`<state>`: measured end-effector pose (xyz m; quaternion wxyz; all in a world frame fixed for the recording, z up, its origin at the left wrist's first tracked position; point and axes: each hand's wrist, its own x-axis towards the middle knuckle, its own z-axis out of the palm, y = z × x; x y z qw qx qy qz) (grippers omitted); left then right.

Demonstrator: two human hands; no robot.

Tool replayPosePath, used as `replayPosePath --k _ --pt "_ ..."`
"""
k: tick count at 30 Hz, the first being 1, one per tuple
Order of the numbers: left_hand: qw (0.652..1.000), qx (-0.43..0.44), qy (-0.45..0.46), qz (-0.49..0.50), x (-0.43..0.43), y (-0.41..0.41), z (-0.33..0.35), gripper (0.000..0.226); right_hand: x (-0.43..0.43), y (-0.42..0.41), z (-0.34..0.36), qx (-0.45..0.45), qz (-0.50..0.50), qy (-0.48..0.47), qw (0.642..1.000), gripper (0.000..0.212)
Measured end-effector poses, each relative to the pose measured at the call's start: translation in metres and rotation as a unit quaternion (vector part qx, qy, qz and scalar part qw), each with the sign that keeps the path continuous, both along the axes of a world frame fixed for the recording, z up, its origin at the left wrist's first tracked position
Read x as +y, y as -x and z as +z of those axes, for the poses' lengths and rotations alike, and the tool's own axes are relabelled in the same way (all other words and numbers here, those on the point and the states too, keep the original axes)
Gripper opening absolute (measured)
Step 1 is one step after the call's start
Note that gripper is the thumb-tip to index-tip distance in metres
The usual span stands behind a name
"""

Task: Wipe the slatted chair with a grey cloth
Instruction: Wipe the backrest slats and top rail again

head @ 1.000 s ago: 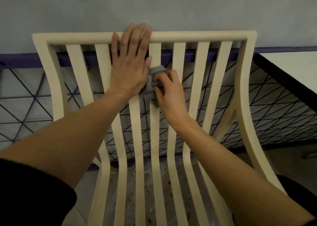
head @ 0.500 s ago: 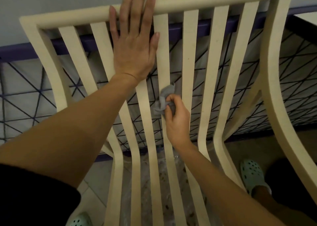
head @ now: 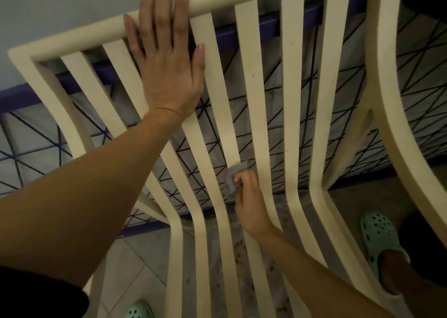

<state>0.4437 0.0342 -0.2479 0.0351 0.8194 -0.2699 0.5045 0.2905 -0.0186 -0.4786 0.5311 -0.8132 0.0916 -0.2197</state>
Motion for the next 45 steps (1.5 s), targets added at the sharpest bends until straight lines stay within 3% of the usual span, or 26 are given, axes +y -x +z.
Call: replayPosePath --k 10,13,19,25,33,36,42,45 --pt "0.999 0.030 -0.010 0.008 -0.001 0.009 0.002 0.062 -0.040 -0.062 0.150 -0.157 0.035 0.040 0.986 0.013" --pt "0.999 0.039 -0.014 0.008 0.000 0.009 0.005 0.063 -0.045 -0.074 0.165 -0.190 0.040 0.049 0.980 0.014" --pt "0.999 0.036 -0.016 0.021 -0.002 0.010 0.004 0.061 -0.036 -0.060 0.120 -0.177 0.024 0.030 0.983 0.020" --pt "0.998 0.043 -0.020 0.037 -0.002 0.010 0.005 0.061 -0.028 -0.031 0.057 -0.128 0.031 0.031 0.991 0.013" --pt "0.990 0.101 -0.048 0.086 -0.001 0.013 0.005 0.065 -0.019 0.007 -0.029 0.012 0.069 0.112 0.991 0.007" --pt "0.990 0.103 -0.048 0.087 0.000 0.015 0.005 0.064 -0.017 0.018 -0.042 0.069 0.053 0.150 0.985 0.021" --pt "0.989 0.108 -0.050 0.085 -0.001 0.014 0.005 0.064 -0.011 0.027 -0.058 0.104 0.077 0.182 0.975 0.012" --pt "0.990 0.106 -0.044 0.076 0.000 0.014 0.005 0.064 -0.003 0.033 -0.062 0.132 0.040 0.202 0.970 0.017"
